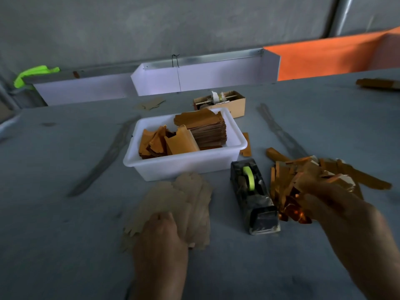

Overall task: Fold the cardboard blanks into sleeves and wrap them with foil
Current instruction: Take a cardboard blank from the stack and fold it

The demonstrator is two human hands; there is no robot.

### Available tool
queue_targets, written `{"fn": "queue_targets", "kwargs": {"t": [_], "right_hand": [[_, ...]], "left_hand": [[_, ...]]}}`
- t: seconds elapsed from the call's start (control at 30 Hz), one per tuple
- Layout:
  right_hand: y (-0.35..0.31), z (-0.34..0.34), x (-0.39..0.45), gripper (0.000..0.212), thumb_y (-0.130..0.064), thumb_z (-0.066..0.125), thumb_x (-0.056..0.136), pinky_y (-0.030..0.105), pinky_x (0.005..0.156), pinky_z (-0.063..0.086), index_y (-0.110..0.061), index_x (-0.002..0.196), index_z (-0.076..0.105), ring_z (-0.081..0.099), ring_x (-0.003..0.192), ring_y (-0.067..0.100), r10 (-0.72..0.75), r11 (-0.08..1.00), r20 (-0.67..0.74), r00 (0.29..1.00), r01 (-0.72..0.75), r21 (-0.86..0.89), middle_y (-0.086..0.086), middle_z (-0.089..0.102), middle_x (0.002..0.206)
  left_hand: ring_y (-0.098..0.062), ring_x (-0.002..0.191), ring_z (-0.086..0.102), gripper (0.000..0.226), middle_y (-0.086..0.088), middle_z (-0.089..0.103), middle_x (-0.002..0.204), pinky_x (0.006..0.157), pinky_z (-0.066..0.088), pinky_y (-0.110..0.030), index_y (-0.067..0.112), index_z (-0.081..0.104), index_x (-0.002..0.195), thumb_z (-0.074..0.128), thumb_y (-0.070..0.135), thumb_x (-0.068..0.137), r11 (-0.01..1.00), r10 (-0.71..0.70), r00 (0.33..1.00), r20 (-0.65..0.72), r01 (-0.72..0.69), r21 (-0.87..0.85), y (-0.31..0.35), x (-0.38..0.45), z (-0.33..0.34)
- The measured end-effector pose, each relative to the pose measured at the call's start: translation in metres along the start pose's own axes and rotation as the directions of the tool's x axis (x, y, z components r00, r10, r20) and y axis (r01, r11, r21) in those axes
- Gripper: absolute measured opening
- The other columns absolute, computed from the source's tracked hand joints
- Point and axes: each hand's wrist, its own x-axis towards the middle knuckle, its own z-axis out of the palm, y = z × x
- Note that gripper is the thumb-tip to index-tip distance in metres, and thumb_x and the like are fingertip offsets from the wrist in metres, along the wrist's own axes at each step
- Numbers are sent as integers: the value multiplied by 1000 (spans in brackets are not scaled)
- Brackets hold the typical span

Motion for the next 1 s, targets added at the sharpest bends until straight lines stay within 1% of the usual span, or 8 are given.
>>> {"fn": "queue_targets", "kwargs": {"t": [0.07,0.17,0.27,0.4,0.5,0.6,0.73,1.0], "right_hand": [[-15,8,-12,24,-13,65,81,14,60,50,-37,78,68,65,69,5,27,986,175,984,-55,155,-2,70,71],[-37,32,-28,21,-27,61,75,20,67,56,-26,95,69,70,83,8,123,786,586,801,-439,435,-6,74,89],[-40,47,-34,39,-38,61,64,33,78,57,-21,98,71,69,91,17,191,646,644,741,-588,486,2,73,94],[-31,45,-27,22,-22,58,74,39,77,54,-14,87,73,70,82,23,256,496,635,729,-663,560,11,73,86],[-23,41,-25,20,-19,58,68,38,68,55,-20,75,77,71,79,22,268,405,666,696,-709,578,8,73,83],[-18,38,-23,20,-20,60,64,34,59,58,-23,73,77,71,77,21,232,418,686,690,-707,570,6,72,80],[-14,38,-23,23,-19,62,65,38,68,59,-17,83,77,71,83,24,186,434,747,639,-735,521,11,72,90],[-17,37,-28,22,-5,57,85,25,58,55,-21,82,72,70,71,11,216,715,676,705,-586,383,-3,74,77]], "left_hand": [[-31,79,62,4,-10,64,81,58,48,-39,12,61,75,63,15,76,989,76,967,-244,-105,-107,12,-9,-7],[-26,76,54,10,-9,63,72,62,38,-35,10,63,66,57,9,72,922,193,803,-563,-345,-177,35,-29,-7],[-20,77,66,13,-1,68,80,61,48,-25,13,71,73,58,16,71,823,380,775,-505,-533,-199,58,-47,-6],[-9,77,69,26,9,72,89,62,51,-17,18,74,76,50,28,76,713,405,781,-476,-596,-370,60,-46,-2],[-12,83,68,14,8,69,97,73,50,-22,20,72,90,62,24,82,681,180,875,-449,-440,-586,52,-39,-5],[-2,95,60,37,19,62,104,81,48,-22,34,61,111,73,34,76,620,35,980,-194,-173,-765,41,-30,-7],[-10,81,71,35,6,75,86,71,52,-26,23,70,93,86,30,63,201,227,944,242,198,-959,32,-18,-9],[-7,76,70,39,7,75,83,61,51,-18,24,71,94,71,35,57,263,251,941,228,160,-951,36,-18,3]]}}
